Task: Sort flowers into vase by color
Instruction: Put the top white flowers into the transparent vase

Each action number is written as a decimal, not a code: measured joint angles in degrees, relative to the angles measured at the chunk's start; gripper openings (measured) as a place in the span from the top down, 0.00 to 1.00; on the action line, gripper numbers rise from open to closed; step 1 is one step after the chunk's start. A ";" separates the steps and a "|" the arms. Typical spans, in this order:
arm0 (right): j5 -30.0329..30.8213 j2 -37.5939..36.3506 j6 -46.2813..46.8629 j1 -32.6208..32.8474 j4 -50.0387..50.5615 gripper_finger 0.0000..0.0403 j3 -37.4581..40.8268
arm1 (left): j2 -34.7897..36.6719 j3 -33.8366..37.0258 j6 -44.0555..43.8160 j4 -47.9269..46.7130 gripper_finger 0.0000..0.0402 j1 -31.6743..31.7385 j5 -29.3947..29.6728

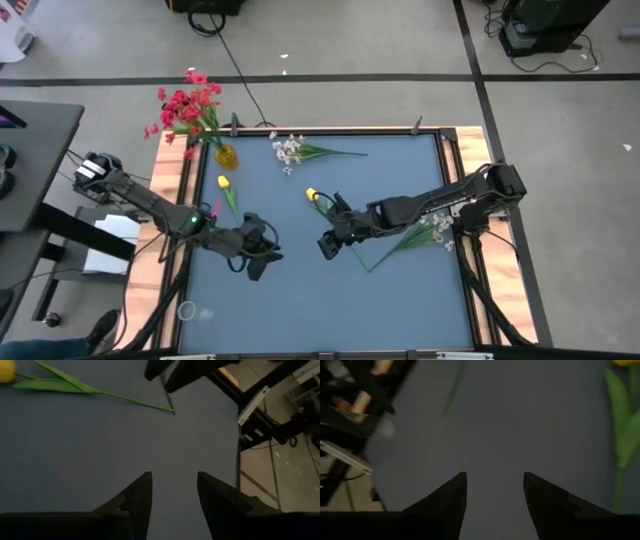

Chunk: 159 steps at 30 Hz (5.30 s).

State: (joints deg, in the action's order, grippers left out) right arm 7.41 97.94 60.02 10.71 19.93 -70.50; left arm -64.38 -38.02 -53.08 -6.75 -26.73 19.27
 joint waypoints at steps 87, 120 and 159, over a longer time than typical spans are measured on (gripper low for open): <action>-8.00 25.72 -82.31 -47.30 23.32 0.49 -23.94 | -0.11 0.00 12.21 -2.07 0.60 38.39 -8.54; -17.16 29.05 -75.23 -48.64 26.33 0.95 -24.41 | -0.11 0.00 8.15 -3.12 0.60 38.78 -9.07; -15.29 -7.96 -44.96 -23.73 -25.57 0.96 4.50 | -0.07 0.04 25.32 36.68 0.32 40.40 -13.45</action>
State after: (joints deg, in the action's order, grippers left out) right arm -7.88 89.98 15.06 -13.01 -5.64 -65.99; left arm -64.45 -37.98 -27.76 29.93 13.67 5.82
